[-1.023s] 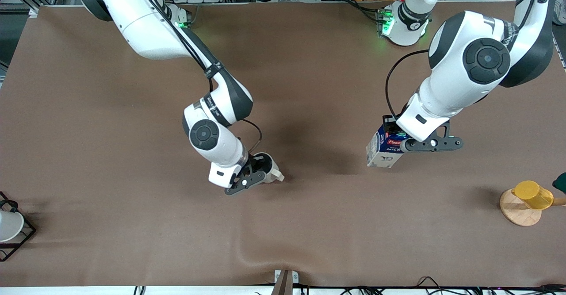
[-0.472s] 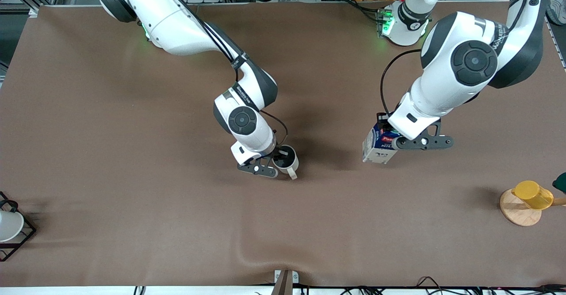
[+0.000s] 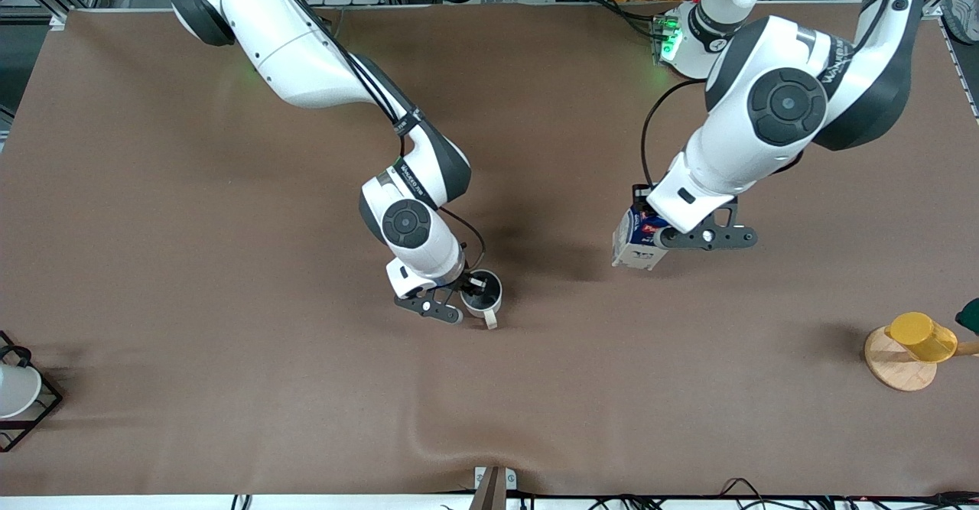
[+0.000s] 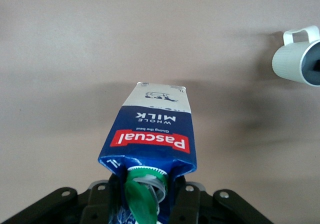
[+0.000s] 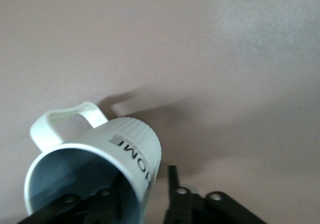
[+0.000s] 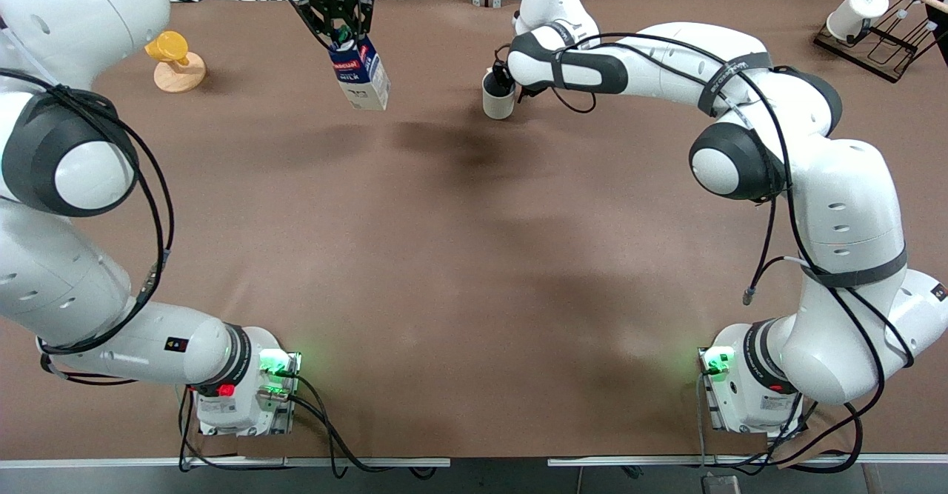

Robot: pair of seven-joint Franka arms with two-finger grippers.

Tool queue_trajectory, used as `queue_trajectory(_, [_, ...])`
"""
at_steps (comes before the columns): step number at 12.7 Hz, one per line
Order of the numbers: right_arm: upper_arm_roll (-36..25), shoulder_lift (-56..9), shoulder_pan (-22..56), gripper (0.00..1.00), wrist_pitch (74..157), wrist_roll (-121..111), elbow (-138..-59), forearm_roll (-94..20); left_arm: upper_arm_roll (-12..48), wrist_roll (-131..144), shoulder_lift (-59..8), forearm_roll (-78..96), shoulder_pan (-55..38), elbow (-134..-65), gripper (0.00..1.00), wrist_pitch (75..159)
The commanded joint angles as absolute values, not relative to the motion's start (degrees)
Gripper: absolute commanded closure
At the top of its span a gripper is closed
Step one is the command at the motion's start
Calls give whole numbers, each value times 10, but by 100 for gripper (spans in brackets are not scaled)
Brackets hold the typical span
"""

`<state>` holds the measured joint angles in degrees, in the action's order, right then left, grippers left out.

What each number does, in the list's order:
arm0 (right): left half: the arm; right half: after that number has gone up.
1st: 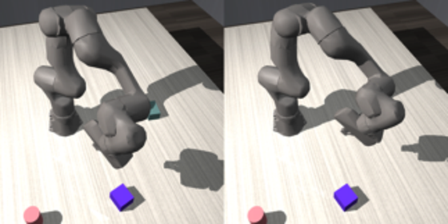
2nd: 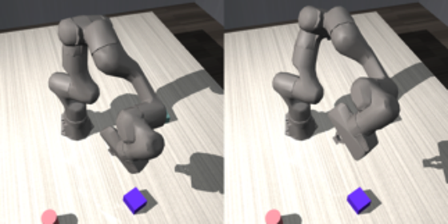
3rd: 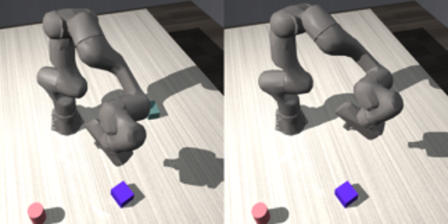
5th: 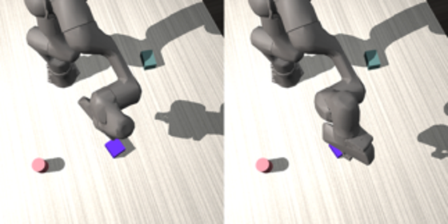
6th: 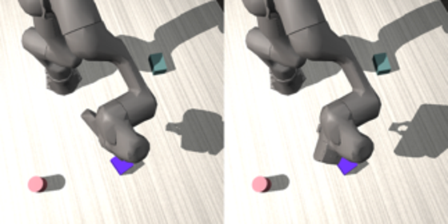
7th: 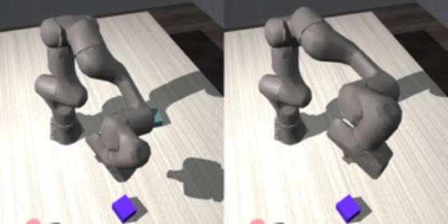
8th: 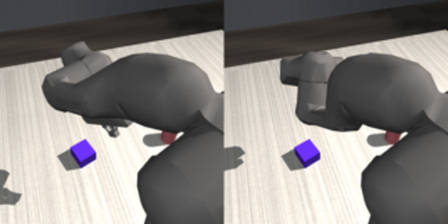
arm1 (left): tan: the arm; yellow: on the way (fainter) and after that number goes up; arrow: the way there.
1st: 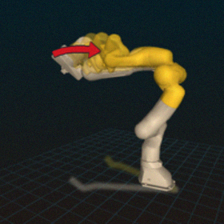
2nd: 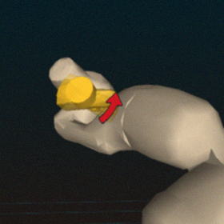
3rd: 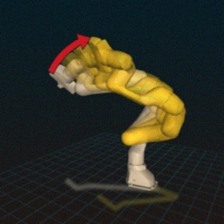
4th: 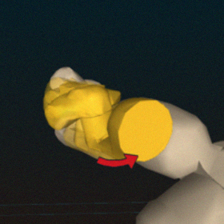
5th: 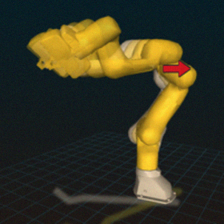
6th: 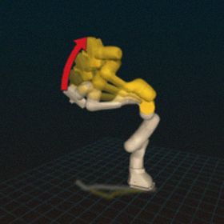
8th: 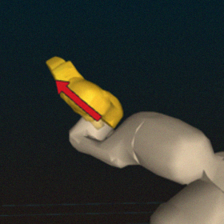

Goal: Place milk next to cup
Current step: 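Set the mug down with the right gripper while the left gripper lowers the carton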

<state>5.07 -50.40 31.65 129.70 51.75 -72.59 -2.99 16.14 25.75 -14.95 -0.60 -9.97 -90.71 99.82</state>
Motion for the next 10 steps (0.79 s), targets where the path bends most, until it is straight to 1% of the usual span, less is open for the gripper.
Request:
queue_trajectory(1, [51, -496, 319, 0, 1281, 533, -708, -25, 160, 275, -154, 11, -110, -899, 59, 991])
queue_trajectory(3, [51, -469, 315, 0, 1225, 532, -707, -25, 160, 317, -163, 39, -129, -897, 59, 994])
queue_trajectory(4, [49, -453, 313, 0, 1200, 530, -707, -25, 159, 350, -176, 40, -148, -882, 59, 999])
queue_trajectory(5, [48, -434, 309, 0, 1188, 525, -707, -24, 158, 377, -198, 39, -169, -860, 59, 1000])
queue_trajectory(7, [47, -397, 273, 0, 1151, 474, -713, -26, 157, 440, -255, 39, -204, -801, 59, 1012])
queue_trajectory(9, [47, -356, 237, 0, 1059, 403, -715, -26, 149, 483, -293, 33, -243, -773, 59, 1047])
queue_trajectory(10, [47, -327, 219, 0, 1030, 388, -731, -26, 148, 486, -303, 33, -250, -769, 59, 1062])
